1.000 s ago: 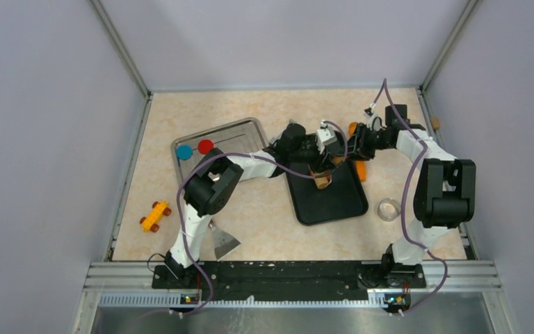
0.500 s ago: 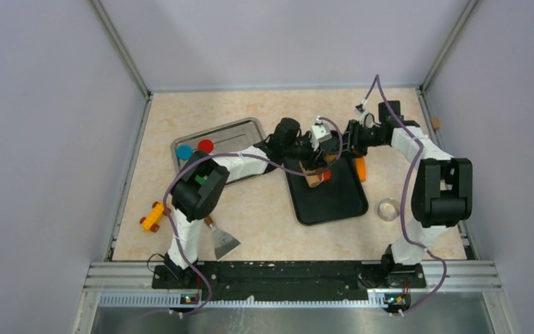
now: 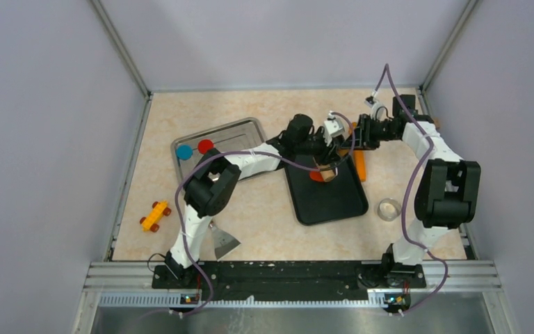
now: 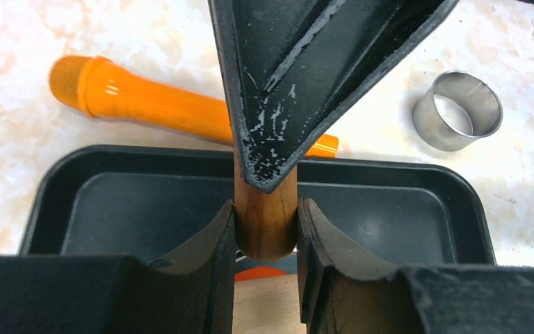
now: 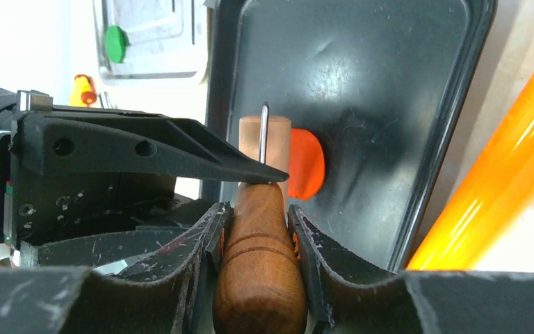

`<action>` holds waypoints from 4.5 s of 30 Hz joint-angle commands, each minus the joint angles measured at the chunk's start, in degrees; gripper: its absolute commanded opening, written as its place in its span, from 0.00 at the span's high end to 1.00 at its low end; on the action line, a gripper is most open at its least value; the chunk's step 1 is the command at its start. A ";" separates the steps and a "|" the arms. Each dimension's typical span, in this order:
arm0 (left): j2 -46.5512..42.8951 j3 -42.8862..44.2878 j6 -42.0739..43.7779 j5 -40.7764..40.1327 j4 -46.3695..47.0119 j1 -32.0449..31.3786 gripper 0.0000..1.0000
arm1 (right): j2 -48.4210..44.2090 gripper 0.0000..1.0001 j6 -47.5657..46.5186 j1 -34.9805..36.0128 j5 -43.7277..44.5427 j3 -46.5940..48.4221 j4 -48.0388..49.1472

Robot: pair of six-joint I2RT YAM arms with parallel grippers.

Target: Roll out the dumpling wrappers from the dough

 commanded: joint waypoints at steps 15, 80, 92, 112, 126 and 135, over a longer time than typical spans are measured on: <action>-0.69 -13.95 -0.90 -1.77 4.27 0.49 1.00 | 2.50 1.00 -12.57 1.55 9.94 -11.01 7.12; -0.01 -1.51 -5.72 3.45 0.84 2.70 1.00 | 0.62 1.00 5.16 0.80 6.42 -0.69 7.98; 10.01 2.55 -9.74 0.86 8.30 -0.52 1.00 | 0.15 1.00 2.05 0.63 17.62 -7.09 9.10; 4.36 7.78 -15.30 2.94 10.36 -0.55 1.00 | -8.75 1.00 0.49 0.12 6.32 3.18 -1.36; -0.65 -3.65 -10.09 -1.19 7.65 1.45 1.00 | -5.55 1.00 0.02 4.49 3.13 -3.95 8.75; 2.23 -7.60 -12.58 -4.30 8.39 1.16 1.00 | -2.15 1.00 -1.51 6.63 10.81 -9.38 12.18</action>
